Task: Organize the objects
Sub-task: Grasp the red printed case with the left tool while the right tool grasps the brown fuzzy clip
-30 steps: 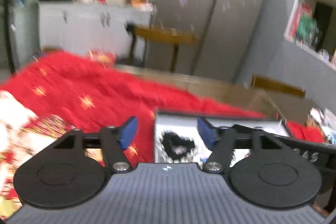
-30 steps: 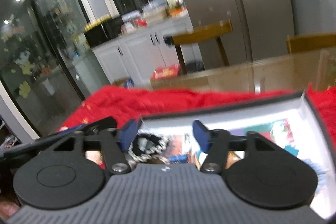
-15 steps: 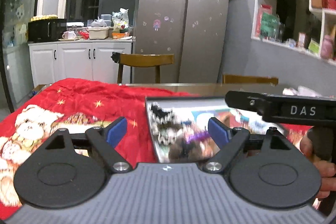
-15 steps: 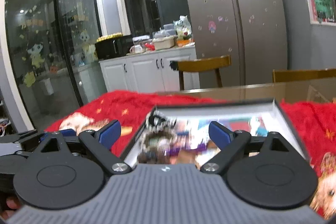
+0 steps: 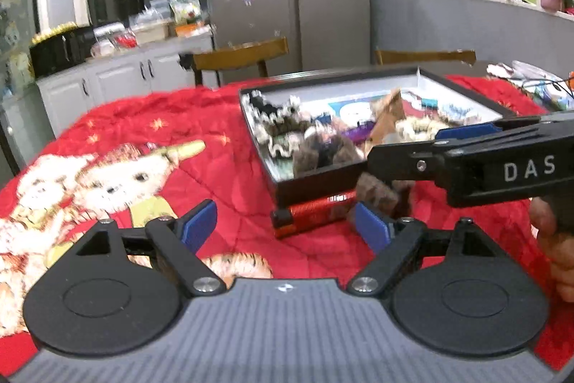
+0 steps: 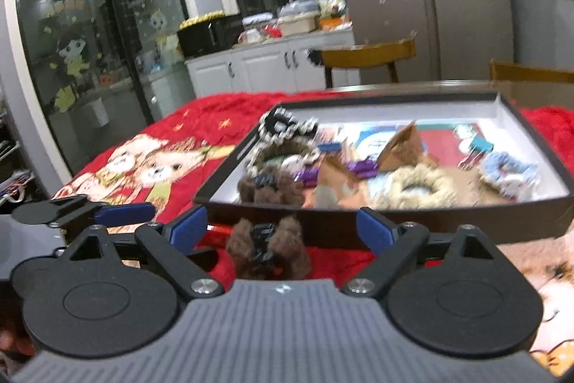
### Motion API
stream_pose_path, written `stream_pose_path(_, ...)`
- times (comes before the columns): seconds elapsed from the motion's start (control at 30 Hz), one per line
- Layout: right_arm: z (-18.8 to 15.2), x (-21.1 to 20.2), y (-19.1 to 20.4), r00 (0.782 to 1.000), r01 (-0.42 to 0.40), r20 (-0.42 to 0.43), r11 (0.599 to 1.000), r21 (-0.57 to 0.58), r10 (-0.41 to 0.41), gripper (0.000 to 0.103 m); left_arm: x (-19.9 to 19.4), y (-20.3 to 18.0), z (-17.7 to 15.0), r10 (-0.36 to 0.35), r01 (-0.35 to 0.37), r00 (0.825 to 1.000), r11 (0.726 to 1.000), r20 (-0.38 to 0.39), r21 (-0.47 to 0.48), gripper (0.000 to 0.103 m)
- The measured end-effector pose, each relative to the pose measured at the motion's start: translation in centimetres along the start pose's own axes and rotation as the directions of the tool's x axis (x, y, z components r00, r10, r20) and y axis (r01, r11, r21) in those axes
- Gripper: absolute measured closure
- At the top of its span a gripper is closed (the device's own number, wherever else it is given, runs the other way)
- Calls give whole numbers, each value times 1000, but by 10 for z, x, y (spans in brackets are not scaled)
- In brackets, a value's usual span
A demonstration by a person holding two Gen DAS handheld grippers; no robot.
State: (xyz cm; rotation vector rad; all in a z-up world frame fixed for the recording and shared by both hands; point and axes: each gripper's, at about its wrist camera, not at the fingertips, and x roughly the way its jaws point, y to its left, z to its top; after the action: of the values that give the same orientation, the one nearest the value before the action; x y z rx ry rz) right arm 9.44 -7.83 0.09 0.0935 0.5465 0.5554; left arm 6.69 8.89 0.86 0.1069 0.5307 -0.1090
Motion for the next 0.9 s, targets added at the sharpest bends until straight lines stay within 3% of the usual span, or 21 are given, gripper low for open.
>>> stream_pose_path(0.13,-6,12,2,997,-26,-74,1000,7,26,13,18,2,-3,-22,22,997,1000,-69,-8,16)
stream_pose_path(0.3,-10,25,0,991,18,-135,1000,18,-15,31,23,3,-5,-30,29,995,999,-91,-13,16)
stream_pose_path(0.37,-9,22,-1,990,23,-138,999,26,-19,45,25,2,-5,-18,16,995,1000,-94,-12,16)
stream_pose_path(0.43,-9,19,-5,990,20,-140,999,42,-14,53,25,1,-5,-16,15,996,1000,-88,-20,16)
stream_pose_path(0.7,8,-5,-28,992,65,-111,992,112,-53,54,31,-8,1,-23,8,995,987,-94,-158,16)
stream_pose_path(0.9,14,-12,-51,990,84,-124,978,193,-61,53,38,-24,5,7,-27,995,981,-102,-192,16)
